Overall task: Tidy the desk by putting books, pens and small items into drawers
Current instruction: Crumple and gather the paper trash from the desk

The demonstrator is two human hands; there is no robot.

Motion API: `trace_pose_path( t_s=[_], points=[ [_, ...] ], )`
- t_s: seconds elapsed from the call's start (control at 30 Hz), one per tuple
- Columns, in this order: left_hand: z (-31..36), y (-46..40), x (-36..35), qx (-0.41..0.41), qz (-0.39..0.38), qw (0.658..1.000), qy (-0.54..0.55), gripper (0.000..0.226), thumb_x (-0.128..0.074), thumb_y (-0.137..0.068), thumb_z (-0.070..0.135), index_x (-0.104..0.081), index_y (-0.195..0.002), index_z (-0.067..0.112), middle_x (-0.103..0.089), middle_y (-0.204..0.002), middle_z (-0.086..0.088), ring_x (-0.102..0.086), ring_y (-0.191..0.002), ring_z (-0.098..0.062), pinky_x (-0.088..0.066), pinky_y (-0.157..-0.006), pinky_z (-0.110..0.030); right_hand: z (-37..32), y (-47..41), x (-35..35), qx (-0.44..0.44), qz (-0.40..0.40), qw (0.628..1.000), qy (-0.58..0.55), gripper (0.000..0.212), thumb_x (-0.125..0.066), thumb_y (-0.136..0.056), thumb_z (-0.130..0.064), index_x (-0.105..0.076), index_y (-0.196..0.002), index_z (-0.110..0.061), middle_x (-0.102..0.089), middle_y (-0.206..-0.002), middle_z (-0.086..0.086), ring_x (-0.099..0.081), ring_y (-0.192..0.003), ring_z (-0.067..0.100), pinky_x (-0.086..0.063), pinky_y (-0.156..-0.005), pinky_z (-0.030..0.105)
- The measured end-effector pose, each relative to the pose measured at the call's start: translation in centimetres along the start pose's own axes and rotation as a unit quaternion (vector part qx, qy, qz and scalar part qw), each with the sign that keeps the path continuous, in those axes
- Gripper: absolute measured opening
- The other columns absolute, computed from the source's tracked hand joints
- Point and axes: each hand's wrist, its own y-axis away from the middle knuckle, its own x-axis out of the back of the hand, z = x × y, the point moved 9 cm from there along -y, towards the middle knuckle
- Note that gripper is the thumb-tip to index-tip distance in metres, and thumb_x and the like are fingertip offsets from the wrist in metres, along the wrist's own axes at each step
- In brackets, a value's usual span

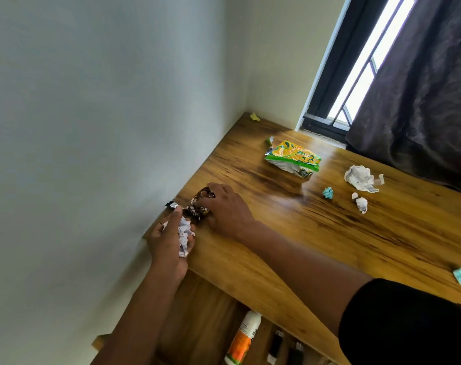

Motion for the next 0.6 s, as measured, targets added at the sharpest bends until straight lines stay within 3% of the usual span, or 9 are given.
trace_pose_path(
  t_s=[0.07, 0.2, 0.4, 0.53, 0.6],
  points=[
    [-0.2, -0.1, 0.2, 0.004, 0.002, 1.0, -0.006, 0.031, -0.081, -0.087, 0.026, -0.068, -0.106, 0.006, -0.066, -0.078, -0.009, -0.061, -0.057, -0.017, -0.05, -0.046, -0.023, 0.4, 0.5, 0.5, -0.009, 0.044, 0.999, -0.008, 0.035, -0.064, -0.094, -0.021, -0.068, -0.128, -0.03, -0.043, -0.155, 0.008, -0.037, -0.14, 0.033, -0.047, -0.104, 0.05],
    [-0.8, -0.6, 0.3, 0.019, 0.006, 1.0, -0.014, 0.034, -0.082, -0.086, 0.03, -0.066, -0.107, 0.008, -0.067, -0.083, -0.008, -0.062, -0.058, -0.015, -0.051, -0.044, -0.022, 1.9, 1.6, 2.2, -0.061, 0.123, 0.987, -0.078, 0.026, -0.062, -0.097, -0.027, -0.073, -0.12, -0.03, -0.058, -0.138, 0.002, -0.052, -0.124, 0.025, -0.053, -0.088, 0.039],
    [-1.3, -0.8, -2.6, 0.011, 0.003, 1.0, -0.01, 0.043, -0.08, -0.085, 0.04, -0.067, -0.109, 0.008, -0.067, -0.085, -0.009, -0.059, -0.054, -0.013, -0.046, -0.039, -0.02, 2.7, 4.7, 6.1, -0.115, 0.244, 0.934, -0.235, 0.024, -0.073, -0.091, -0.026, -0.077, -0.115, -0.026, -0.073, -0.112, -0.007, -0.063, -0.103, 0.01, -0.05, -0.087, 0.028],
    [-1.9, -0.8, -5.8, 0.011, -0.022, 1.0, -0.019, 0.013, -0.068, -0.097, 0.034, -0.059, -0.096, 0.024, -0.065, -0.097, 0.001, -0.066, -0.082, -0.014, -0.056, -0.066, -0.028, 2.2, 6.9, 6.6, -0.113, 0.251, 0.925, -0.263, 0.022, -0.073, -0.09, -0.026, -0.077, -0.111, -0.031, -0.074, -0.106, -0.013, -0.063, -0.097, 0.005, -0.052, -0.084, 0.027],
    [-2.6, -0.6, -7.1, 0.029, -0.016, 0.999, -0.013, 0.013, -0.062, -0.101, 0.028, -0.055, -0.09, 0.026, -0.062, -0.094, 0.002, -0.063, -0.082, -0.014, -0.054, -0.069, -0.03, 2.5, 7.9, 6.5, -0.117, 0.249, 0.925, -0.262, 0.024, -0.073, -0.09, -0.025, -0.078, -0.112, -0.03, -0.075, -0.107, -0.011, -0.065, -0.097, 0.006, -0.052, -0.081, 0.026]
  ],
)
